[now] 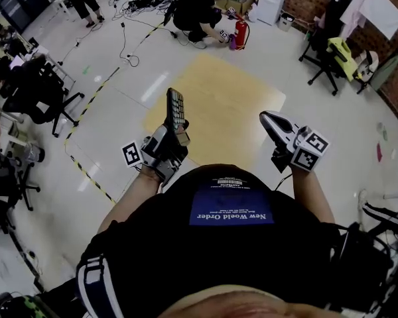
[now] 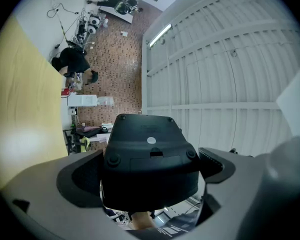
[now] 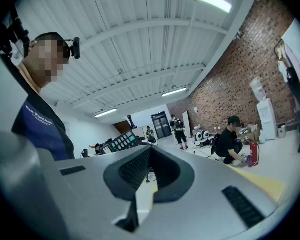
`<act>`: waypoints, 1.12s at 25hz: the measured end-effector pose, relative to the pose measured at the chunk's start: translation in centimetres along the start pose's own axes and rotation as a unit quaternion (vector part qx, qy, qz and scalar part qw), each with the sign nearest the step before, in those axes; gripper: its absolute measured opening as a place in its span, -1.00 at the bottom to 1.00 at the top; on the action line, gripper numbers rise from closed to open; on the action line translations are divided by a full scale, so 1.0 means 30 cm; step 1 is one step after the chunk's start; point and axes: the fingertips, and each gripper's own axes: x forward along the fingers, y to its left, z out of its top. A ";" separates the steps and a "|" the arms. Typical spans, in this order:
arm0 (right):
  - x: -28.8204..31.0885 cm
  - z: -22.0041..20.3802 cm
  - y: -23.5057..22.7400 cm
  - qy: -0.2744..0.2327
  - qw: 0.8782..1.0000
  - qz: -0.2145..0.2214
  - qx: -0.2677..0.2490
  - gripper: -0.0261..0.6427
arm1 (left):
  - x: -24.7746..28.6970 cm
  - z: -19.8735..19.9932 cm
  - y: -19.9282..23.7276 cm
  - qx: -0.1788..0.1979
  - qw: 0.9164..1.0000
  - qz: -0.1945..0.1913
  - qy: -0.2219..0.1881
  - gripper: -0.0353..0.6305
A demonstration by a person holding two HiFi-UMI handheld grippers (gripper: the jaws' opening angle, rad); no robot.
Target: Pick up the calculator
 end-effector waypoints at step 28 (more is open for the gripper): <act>0.014 -0.032 0.019 0.037 0.999 0.009 -0.021 -0.97 | 0.002 0.008 -0.022 -0.002 1.000 -0.004 -0.005 0.86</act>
